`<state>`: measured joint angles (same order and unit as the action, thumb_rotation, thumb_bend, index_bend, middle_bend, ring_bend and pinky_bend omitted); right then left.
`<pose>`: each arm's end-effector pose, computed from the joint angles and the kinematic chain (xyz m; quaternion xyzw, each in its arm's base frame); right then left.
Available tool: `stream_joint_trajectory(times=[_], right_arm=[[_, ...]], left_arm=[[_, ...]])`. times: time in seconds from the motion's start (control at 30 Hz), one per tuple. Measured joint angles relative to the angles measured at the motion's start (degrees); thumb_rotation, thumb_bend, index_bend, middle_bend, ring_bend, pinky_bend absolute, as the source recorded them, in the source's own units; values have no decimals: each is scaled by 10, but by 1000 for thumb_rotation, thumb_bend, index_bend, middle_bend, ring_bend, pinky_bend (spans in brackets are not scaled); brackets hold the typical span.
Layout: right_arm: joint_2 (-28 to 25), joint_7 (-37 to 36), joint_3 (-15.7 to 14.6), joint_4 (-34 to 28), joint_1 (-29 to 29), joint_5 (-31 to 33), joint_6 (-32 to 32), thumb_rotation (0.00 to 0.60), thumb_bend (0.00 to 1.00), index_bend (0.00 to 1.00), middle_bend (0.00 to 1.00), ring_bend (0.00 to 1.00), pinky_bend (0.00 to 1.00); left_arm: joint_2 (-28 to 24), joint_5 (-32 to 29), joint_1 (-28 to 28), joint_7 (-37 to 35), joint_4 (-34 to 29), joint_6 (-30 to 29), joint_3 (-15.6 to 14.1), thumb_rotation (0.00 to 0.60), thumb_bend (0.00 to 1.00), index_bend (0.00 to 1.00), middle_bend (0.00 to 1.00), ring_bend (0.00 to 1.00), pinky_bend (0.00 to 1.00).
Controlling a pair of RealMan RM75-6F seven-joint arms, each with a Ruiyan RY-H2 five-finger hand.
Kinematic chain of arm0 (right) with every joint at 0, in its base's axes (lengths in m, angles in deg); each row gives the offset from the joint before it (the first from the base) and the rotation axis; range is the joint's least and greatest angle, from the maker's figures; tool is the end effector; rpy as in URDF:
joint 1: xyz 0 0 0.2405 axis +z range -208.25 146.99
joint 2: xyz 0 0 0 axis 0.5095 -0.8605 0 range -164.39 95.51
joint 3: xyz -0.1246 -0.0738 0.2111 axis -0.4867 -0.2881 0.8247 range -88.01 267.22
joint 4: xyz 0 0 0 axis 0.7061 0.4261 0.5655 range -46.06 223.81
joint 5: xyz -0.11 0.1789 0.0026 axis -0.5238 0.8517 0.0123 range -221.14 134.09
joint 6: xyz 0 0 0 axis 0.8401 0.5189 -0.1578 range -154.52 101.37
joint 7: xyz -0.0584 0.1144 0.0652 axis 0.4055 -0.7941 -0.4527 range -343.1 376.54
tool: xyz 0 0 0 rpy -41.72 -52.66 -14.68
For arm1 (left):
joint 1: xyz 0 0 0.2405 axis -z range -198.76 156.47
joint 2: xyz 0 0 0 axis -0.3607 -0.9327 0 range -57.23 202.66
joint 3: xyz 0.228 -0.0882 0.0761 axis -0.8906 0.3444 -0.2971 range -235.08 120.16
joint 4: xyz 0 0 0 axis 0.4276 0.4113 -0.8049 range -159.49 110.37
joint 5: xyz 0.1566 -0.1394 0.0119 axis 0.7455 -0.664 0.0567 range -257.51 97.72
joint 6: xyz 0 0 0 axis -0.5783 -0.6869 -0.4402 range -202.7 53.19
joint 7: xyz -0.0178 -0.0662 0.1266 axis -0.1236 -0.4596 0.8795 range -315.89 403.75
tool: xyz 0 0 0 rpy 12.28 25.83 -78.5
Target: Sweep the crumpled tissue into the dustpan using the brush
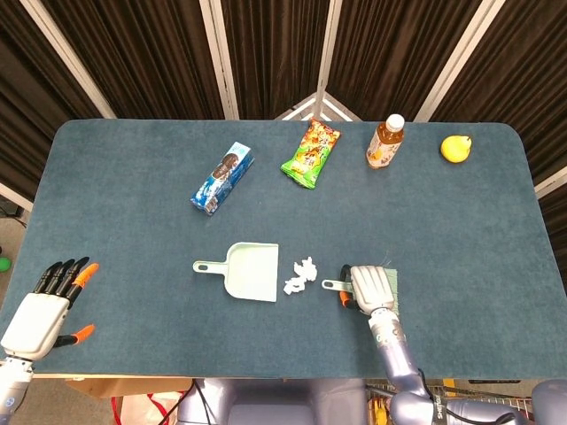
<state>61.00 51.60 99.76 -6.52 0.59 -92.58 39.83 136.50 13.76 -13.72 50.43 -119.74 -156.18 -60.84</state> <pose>-0.1734 -0.2765 -0.0412 0.6600 -0.5030 0.3108 0.4634 -0.2887 0.1670 0.1271 -0.6880 -0.3655 -0.3525 0.5185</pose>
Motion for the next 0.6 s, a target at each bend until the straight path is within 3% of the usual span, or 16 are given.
stream_joint_trajectory(times=[0.33,0.6], right_arm=[[-62,-46,39,-88,6,22,-15,600,530,835,913,936,871],[-99,-71,61,-130,13,23,-9,600,678,849,914,937,871]], left_arm=[[3,0,0,12,-5,-1,1,600,0,0,0,0,0],[0,-9,7,26,-18,14,5,600,0,0,0,0,0]])
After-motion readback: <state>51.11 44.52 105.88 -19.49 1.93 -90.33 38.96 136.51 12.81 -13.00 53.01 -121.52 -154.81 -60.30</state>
